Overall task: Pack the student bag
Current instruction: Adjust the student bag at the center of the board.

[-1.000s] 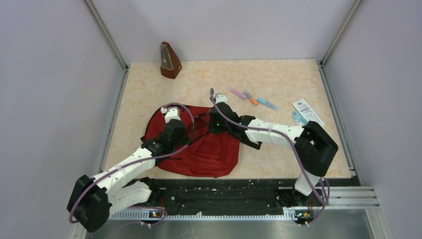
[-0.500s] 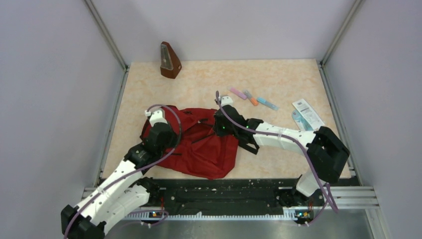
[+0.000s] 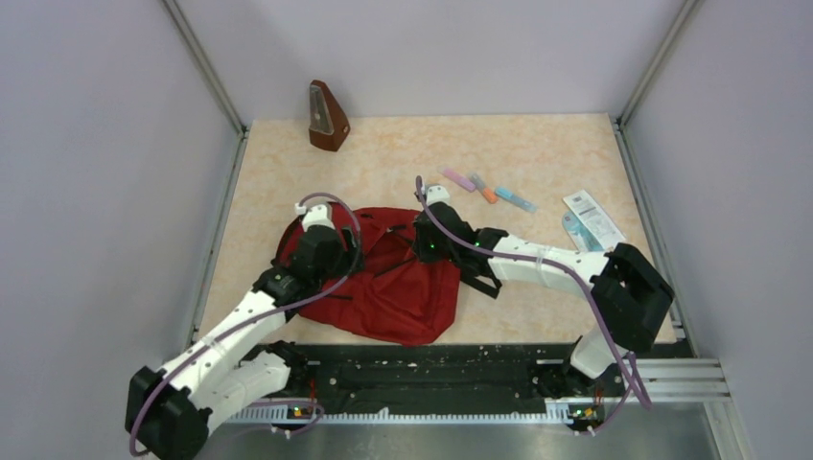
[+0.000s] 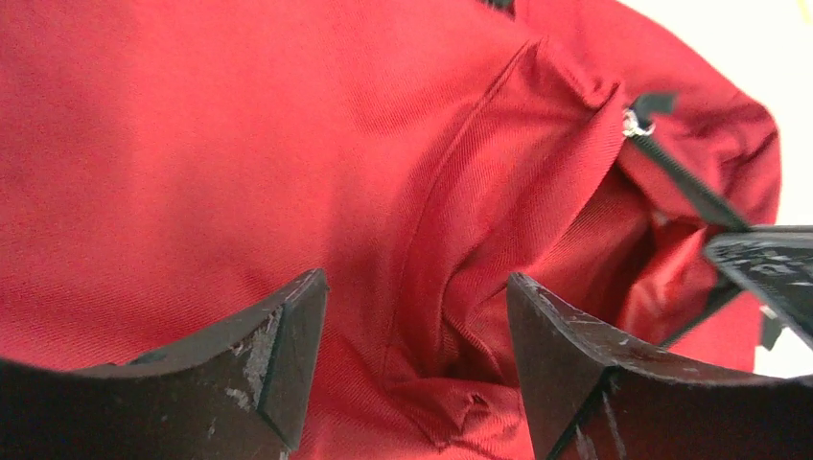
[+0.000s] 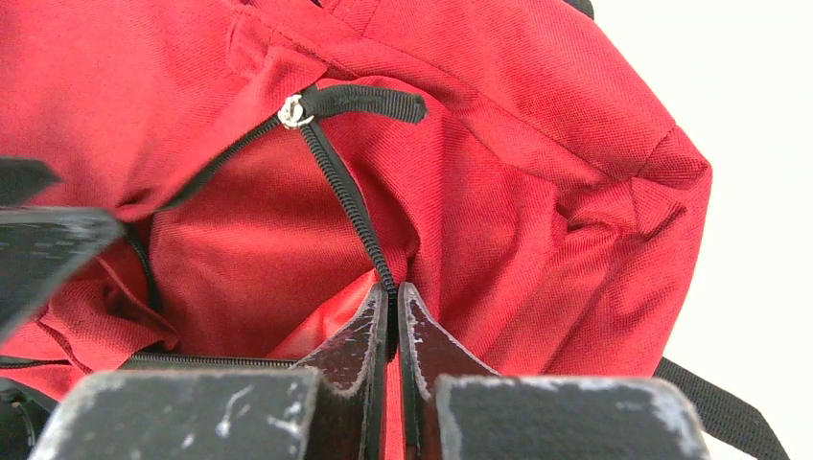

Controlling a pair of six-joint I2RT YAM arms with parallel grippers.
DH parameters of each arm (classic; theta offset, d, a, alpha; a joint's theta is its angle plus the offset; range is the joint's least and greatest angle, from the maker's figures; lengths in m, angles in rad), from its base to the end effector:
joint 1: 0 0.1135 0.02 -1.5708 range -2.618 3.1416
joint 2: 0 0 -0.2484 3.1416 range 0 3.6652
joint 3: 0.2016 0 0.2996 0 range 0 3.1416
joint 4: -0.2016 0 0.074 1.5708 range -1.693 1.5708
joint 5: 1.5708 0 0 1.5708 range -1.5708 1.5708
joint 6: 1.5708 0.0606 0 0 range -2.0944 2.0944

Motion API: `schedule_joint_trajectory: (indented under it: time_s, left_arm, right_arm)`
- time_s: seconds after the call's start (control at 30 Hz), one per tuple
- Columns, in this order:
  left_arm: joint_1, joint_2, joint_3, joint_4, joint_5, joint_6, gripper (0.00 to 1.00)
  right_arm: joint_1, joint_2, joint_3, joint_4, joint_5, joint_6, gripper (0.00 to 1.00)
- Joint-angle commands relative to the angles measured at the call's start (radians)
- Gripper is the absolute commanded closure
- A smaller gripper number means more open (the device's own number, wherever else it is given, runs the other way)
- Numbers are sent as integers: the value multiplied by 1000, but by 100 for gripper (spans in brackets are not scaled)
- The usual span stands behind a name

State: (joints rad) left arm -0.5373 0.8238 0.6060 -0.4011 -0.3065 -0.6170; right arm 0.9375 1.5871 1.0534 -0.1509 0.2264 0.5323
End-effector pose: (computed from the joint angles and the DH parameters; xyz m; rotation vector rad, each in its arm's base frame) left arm 0.2311 -0.1164 0.2145 -0.2589 2.1600 -0.3292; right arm 0.2538 0.3227 0.1801 -0.3394 2.2654 0.5349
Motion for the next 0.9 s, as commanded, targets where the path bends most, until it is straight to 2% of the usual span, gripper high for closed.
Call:
schedule_joint_trajectory:
  time_s: [0.0, 0.1, 0.17, 0.3, 0.4, 0.53, 0.63, 0.73, 0.77, 0.87]
  left_arm:
    - [2, 137, 27, 76, 75, 36, 25]
    - [3, 221, 45, 83, 74, 52, 25]
    - [2, 264, 69, 64, 56, 65, 30]
    - [5, 296, 98, 23, -65, 78, 65]
    - [25, 267, 102, 14, -116, 90, 83]
    - [57, 222, 100, 31, -58, 130, 100]
    - [65, 223, 138, 13, 40, 162, 100]
    - [65, 237, 206, -21, 166, 181, 100]
    - [65, 241, 225, -22, 220, 182, 100]
    - [65, 267, 291, -50, 341, 176, 100]
  right_arm:
    - [-18, -52, -15, -12, 23, -26, 100]
    - [-18, -60, -26, -4, 20, -25, 100]
    - [-18, -64, -27, -10, 27, -24, 100]
    - [-20, -77, -29, -44, 78, -36, 100]
    - [-32, -97, -36, -60, 106, -45, 100]
    - [-60, -110, -50, -60, 84, -64, 100]
    - [-69, -104, -40, -64, 43, -95, 100]
    - [-69, -123, -32, -46, -62, -147, 100]
    - [-69, -135, -29, -41, -98, -154, 98]
    - [-70, -197, -31, -27, -181, -158, 66]
